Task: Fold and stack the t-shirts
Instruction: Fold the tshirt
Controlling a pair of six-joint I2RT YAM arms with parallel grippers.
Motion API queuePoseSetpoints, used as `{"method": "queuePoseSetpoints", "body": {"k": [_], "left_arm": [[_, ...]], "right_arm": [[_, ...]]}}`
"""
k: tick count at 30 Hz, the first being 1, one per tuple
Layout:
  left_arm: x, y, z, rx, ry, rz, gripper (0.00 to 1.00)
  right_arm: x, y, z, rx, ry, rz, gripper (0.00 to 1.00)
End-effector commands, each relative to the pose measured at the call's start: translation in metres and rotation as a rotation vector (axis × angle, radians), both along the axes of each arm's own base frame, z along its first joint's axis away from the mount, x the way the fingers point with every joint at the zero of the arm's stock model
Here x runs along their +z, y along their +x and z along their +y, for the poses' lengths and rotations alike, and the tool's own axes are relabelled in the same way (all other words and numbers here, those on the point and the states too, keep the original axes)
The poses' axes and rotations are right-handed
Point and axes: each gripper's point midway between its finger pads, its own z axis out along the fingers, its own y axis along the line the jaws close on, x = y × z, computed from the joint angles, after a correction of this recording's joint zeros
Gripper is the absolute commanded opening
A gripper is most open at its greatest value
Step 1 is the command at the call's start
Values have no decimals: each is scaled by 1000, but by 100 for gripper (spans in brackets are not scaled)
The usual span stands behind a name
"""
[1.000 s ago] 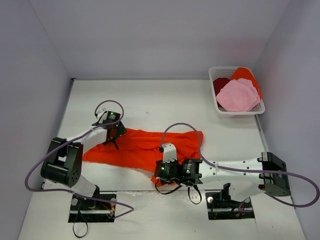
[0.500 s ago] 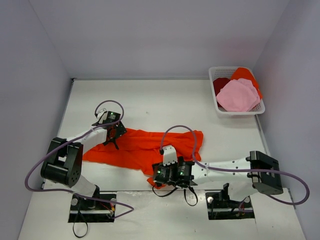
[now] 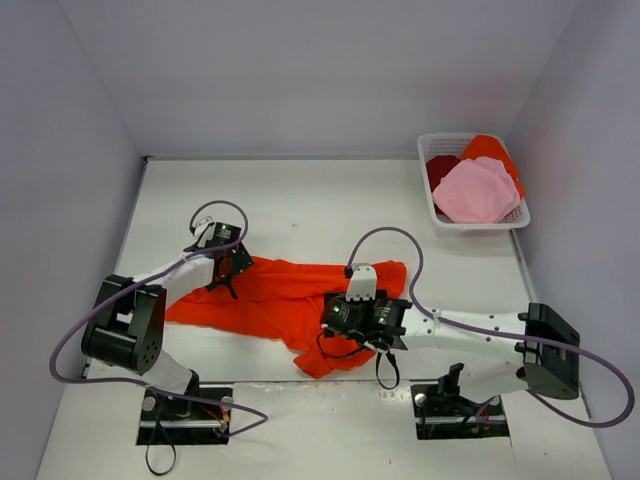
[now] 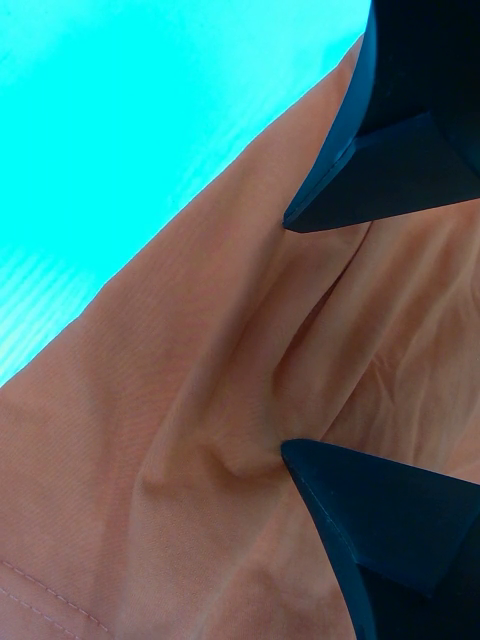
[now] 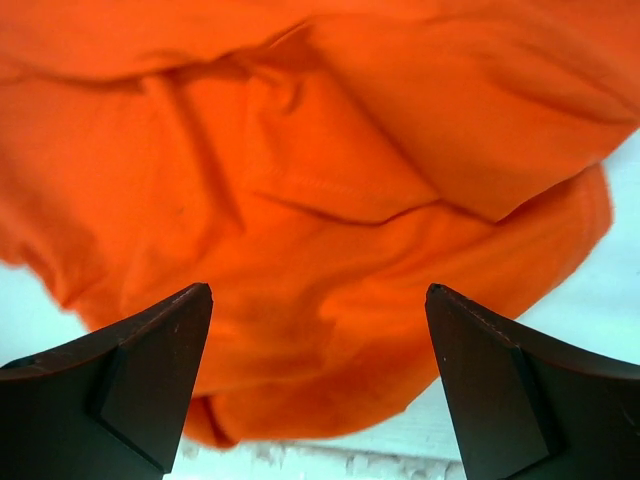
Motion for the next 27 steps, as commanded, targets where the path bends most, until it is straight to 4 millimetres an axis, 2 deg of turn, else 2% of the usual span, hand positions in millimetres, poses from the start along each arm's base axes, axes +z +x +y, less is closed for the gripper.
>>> {"method": "queuePoseSetpoints", "body": {"k": [1, 8, 10, 12, 17, 22, 27], "left_arm": [[6, 8, 3, 0, 0, -26, 80], [5, 9, 4, -2, 5, -23, 80], [5, 9, 5, -2, 8, -21, 80], [5, 10, 6, -3, 13, -22, 80], [2, 11, 12, 4, 18, -14, 80], [-3, 15, 13, 8, 13, -11, 80], [1, 24, 10, 10, -4, -28, 80]], "right_arm": [[3, 25, -15, -75, -50, -55, 84], [-4, 58, -17, -114, -84, -74, 82], [-10, 64, -10, -105, -61, -59, 81], [-18, 73, -12, -109, -60, -51, 81], [-39, 80, -20, -120, -74, -17, 80], [-59, 79, -31, -137, -95, 18, 80], [-68, 84, -35, -151, -103, 34, 80]]}}
